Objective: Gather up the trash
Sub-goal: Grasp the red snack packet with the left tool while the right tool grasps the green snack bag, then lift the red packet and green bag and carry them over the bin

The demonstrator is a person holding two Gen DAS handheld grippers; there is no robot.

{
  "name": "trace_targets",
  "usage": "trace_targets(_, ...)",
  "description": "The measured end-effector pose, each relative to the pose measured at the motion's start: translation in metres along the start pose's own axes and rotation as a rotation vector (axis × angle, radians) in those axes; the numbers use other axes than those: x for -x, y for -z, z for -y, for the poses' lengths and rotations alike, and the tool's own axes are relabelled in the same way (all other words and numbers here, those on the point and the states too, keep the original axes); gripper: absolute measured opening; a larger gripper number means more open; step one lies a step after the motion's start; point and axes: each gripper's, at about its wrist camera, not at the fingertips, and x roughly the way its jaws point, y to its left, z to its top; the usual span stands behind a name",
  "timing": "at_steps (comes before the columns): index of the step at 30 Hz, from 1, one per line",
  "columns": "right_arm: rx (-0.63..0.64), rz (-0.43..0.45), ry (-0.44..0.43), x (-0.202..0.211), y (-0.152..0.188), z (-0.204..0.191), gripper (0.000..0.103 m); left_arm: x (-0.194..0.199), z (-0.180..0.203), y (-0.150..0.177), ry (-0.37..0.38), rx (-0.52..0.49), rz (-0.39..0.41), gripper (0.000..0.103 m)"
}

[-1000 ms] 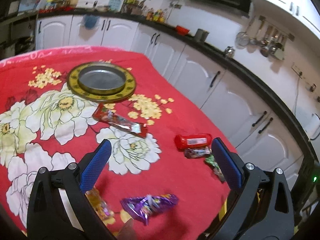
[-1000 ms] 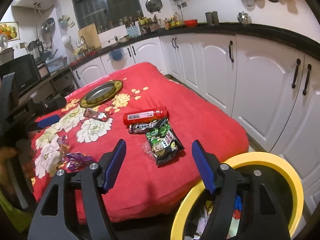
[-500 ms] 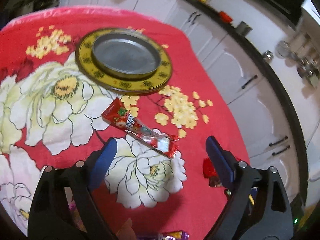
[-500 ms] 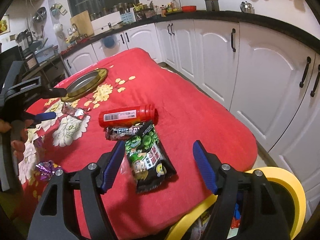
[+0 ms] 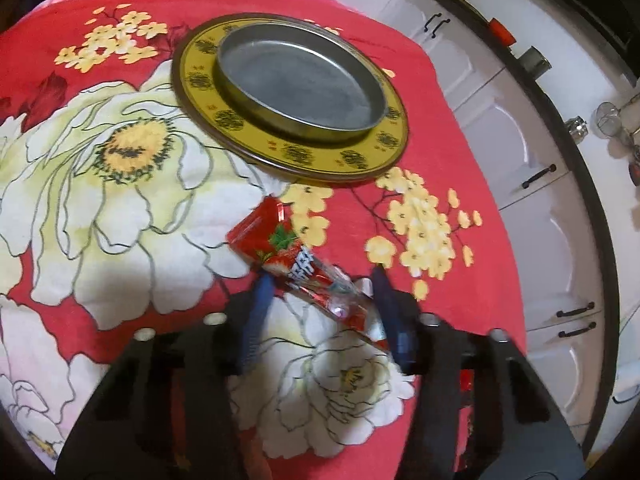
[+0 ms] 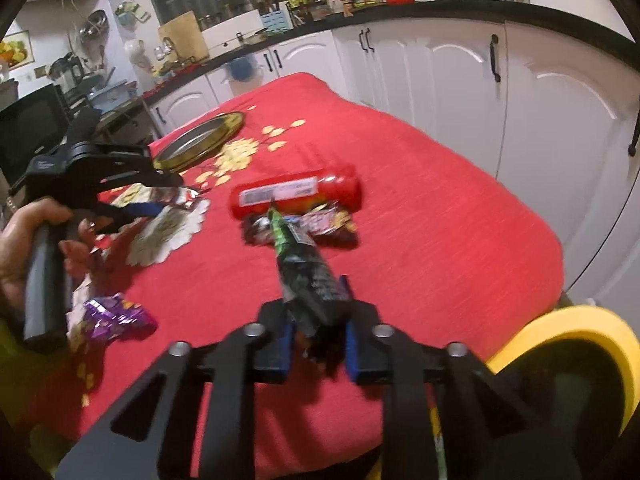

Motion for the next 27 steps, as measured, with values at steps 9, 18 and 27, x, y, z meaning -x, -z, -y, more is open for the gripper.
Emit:
trace_targets(9,-0.006,0.029,-0.030,0.016,0.016,-0.024,0.015,0.008,-0.013,0.006,0.064,-0.002,-0.016,0.027)
trace_targets(18,0.005,0.067,-0.057,0.037,0.017,-0.041,0.014,0.035,-0.005,0.026,0.149,-0.067,0.034,0.026)
trace_targets(27,0.006,0.111,-0.079,0.057,0.015,-0.052,0.014,0.083,0.014,0.049,0.212,-0.191,0.148,0.026)
